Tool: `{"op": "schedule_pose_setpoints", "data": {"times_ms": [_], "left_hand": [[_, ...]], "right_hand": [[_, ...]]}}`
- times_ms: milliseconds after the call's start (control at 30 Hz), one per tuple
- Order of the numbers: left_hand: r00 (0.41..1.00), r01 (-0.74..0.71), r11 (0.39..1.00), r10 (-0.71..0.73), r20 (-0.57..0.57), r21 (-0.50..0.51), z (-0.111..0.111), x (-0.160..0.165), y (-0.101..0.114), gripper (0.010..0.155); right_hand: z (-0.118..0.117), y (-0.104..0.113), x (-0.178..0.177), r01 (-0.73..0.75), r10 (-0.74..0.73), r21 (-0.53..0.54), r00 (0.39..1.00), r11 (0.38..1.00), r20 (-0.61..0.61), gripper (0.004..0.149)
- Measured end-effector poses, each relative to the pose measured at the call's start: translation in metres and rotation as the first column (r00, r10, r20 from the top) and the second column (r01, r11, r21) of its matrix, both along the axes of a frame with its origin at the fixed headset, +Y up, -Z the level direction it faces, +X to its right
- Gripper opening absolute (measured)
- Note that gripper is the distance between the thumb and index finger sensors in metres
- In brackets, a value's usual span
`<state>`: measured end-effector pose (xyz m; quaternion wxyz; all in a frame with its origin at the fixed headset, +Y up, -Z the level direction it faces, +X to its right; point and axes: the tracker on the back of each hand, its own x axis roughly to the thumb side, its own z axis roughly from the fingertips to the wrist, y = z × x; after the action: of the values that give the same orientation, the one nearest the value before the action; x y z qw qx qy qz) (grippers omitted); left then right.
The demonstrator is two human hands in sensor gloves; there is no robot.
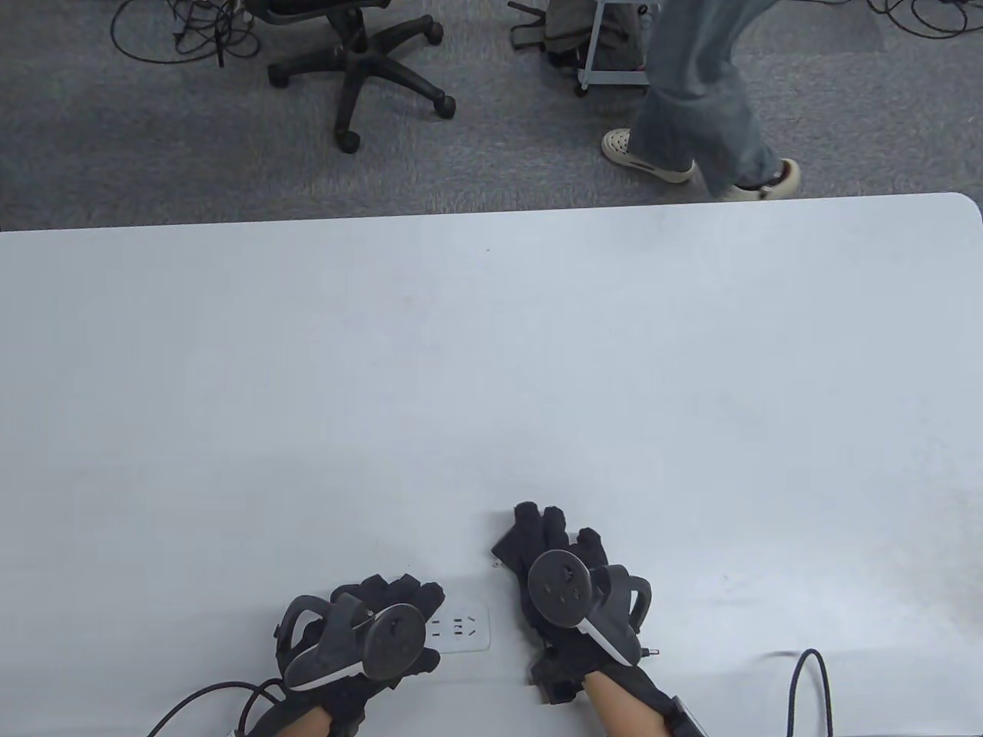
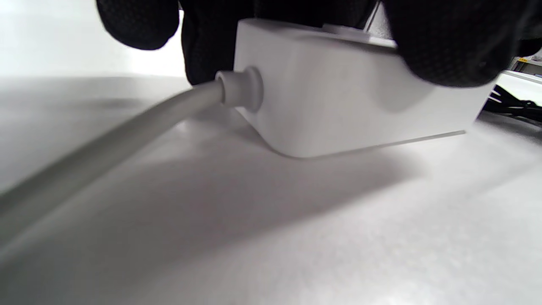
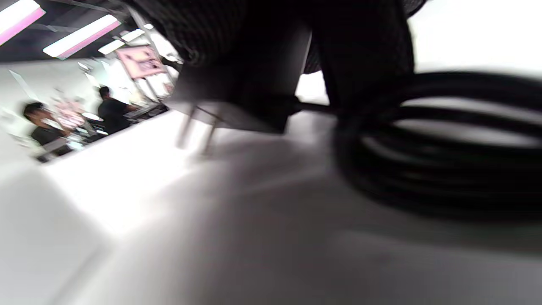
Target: Remove the power adapter from the power strip
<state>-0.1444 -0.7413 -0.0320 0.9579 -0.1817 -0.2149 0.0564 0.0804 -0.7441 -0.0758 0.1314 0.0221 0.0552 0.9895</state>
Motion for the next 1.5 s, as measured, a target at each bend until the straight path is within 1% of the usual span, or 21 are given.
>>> {"op": "schedule_pose_setpoints", "data": {"times_ms": [33, 133, 200, 333, 367, 400, 467, 500, 567, 700, 800, 933, 1000, 1100, 1200, 1333, 1500], "left_hand": [[1.0, -0.001, 1.0, 0.001, 0.0, 0.0, 0.0, 0.0, 0.0, 0.077], [1.0, -0.004, 1.0, 0.004, 0.002, -0.002, 0.0, 0.001, 0.0, 0.077], [1.0, -0.002, 1.0, 0.002, 0.003, 0.0, 0.0, 0.001, 0.0, 0.077], [1.0, 0.023, 1.0, -0.024, 0.008, 0.005, 0.001, 0.001, 0.0, 0.078], [0.999, 0.047, 0.999, -0.047, 0.007, 0.015, 0.002, 0.002, 0.001, 0.079], [0.998, 0.061, 0.998, -0.061, 0.004, 0.021, 0.002, 0.001, 0.001, 0.08], [0.996, 0.086, 0.995, -0.085, -0.013, 0.058, 0.002, -0.002, 0.004, 0.087], [0.996, 0.084, 0.994, -0.082, -0.017, 0.072, 0.002, -0.004, 0.005, 0.09], [0.997, 0.05, 0.992, -0.043, -0.058, 0.119, 0.003, -0.014, 0.013, 0.093], [0.985, 0.009, 0.962, 0.037, -0.166, 0.273, 0.003, -0.038, 0.031, 0.094], [0.97, 0.027, 0.95, 0.051, -0.24, 0.312, 0.002, -0.056, 0.034, 0.097], [0.939, 0.065, 0.957, 0.037, -0.342, 0.283, -0.005, -0.075, 0.028, 0.098], [0.924, 0.103, 0.963, 0.0, -0.381, 0.25, -0.008, -0.08, 0.023, 0.099], [0.912, 0.11, 0.969, -0.01, -0.41, 0.221, -0.01, -0.084, 0.018, 0.098], [0.904, 0.118, 0.972, -0.02, -0.427, 0.203, -0.011, -0.088, 0.015, 0.098], [0.894, 0.123, 0.972, -0.021, -0.448, 0.201, -0.011, -0.095, 0.013, 0.098], [0.886, 0.113, 0.977, -0.017, -0.463, 0.181, -0.012, -0.099, 0.01, 0.098]], "right_hand": [[-0.001, -0.002, 0.0, -0.017, 0.017, 0.004, 1.0, 1.0, -0.002, 0.056], [-0.002, -0.004, 0.0, -0.08, 0.079, 0.013, 0.996, 0.997, 0.043, 0.055], [-0.002, -0.004, 0.0, -0.073, 0.072, 0.015, 0.997, 0.997, 0.038, 0.055], [-0.003, -0.001, 0.008, 0.014, -0.014, -0.004, 1.0, 1.0, 0.023, 0.055], [-0.002, 0.001, 0.01, 0.055, -0.056, -0.009, 0.998, 0.998, -0.018, 0.055], [-0.001, 0.003, 0.011, 0.079, -0.079, 0.002, 0.996, 0.997, -0.031, 0.056], [0.003, 0.01, 0.011, 0.116, -0.112, 0.077, 0.992, 0.99, -0.057, 0.063], [0.004, 0.014, 0.01, 0.119, -0.113, 0.098, 0.991, 0.988, -0.066, 0.065], [0.006, 0.023, 0.007, 0.129, -0.114, 0.142, 0.988, 0.981, -0.103, 0.071], [0.008, 0.031, 0.008, 0.142, -0.121, 0.144, 0.982, 0.979, -0.146, 0.083], [0.008, 0.027, 0.019, 0.082, -0.065, 0.12, 0.988, 0.989, -0.142, 0.088], [0.006, 0.015, 0.041, -0.011, 0.02, 0.105, 0.996, 0.994, -0.09, 0.093], [0.001, 0.009, 0.05, -0.041, 0.042, 0.029, 0.998, 0.999, -0.048, 0.095], [-0.001, 0.004, 0.056, -0.009, 0.009, -0.023, 0.999, 1.0, -0.031, 0.096], [0.0, 0.002, 0.056, -0.006, 0.005, -0.035, 1.0, 0.999, -0.023, 0.096], [0.0, -0.001, 0.057, 0.03, -0.031, -0.056, 0.999, 0.998, -0.017, 0.096], [-0.001, -0.003, 0.06, 0.025, -0.026, -0.07, 1.0, 0.997, -0.005, 0.096]]}}
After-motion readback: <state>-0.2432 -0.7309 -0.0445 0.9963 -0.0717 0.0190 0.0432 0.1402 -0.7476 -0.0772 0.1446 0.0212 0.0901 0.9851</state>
